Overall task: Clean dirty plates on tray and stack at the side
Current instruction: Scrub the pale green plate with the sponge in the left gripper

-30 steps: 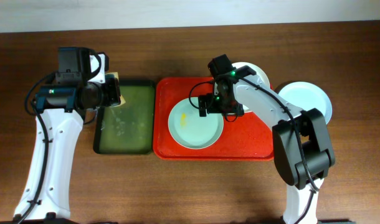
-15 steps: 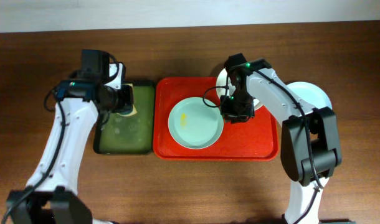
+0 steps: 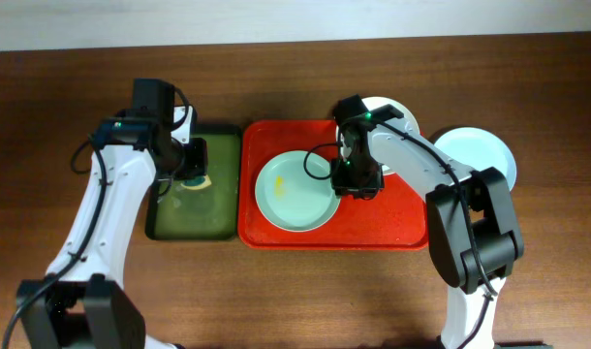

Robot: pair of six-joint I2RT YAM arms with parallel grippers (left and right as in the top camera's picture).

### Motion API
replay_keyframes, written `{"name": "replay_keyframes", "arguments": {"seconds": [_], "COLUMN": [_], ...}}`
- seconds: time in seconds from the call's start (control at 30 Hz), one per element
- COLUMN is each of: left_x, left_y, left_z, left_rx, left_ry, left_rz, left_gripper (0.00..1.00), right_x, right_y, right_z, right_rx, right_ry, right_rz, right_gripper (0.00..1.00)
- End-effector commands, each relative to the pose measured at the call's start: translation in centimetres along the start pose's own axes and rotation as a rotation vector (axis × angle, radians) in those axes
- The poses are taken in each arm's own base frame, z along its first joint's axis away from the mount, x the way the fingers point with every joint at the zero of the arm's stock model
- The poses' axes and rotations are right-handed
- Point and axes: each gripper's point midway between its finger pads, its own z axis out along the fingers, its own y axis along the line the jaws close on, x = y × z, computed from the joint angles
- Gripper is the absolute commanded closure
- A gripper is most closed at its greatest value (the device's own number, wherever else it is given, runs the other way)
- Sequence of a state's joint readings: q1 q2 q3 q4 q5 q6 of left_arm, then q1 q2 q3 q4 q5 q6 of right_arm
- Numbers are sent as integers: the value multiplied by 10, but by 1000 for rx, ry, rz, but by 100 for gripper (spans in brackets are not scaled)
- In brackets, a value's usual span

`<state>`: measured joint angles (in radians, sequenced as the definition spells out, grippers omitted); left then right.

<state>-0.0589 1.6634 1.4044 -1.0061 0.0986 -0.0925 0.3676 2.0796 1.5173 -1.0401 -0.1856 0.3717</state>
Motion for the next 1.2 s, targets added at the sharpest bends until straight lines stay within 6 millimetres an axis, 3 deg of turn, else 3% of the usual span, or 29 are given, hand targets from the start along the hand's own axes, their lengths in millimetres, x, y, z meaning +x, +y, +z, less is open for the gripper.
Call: {"name": "replay_keyframes", "arguments": {"seconds": [0.0,0.07,0.1,0.17,0.27,0.43,0.5,0.63,0.9,1.03,1.17], "left_x": [-21,-32,-32,-30,-16,3,5,11,17,25,20], "left_y": [0,-19,-41,-71,-99,-110,-117,-132,-135,-132,-135], "left_z": [-3,1,8,18,34,76,79,79,93,106,111], "left_rx": [-19,-5,8,23,34,41,45,54,59,58,66], "left_ry": [38,79,83,81,125,241,243,241,232,237,212], "left_rz": [17,42,62,136,206,172,187,226,237,239,241], "left_gripper": [100,100,100,100,100,100,100,100,100,100,100], "right_x": [7,11,12,6,-6,-6,-6,-1,-1,-5,-5], "right_y": [5,10,14,17,8,7,8,22,22,10,11], "right_z": [2,4,9,12,9,9,9,9,9,9,9], "right_rx": [13,24,22,18,18,16,5,-72,-72,-9,-9], "right_ry": [6,7,0,-30,-61,-63,-63,-22,-22,-56,-56], "right_rz": [-2,23,47,36,-8,50,152,171,170,171,170], "right_gripper": [80,83,83,87,95,96,96,96,95,95,95]}}
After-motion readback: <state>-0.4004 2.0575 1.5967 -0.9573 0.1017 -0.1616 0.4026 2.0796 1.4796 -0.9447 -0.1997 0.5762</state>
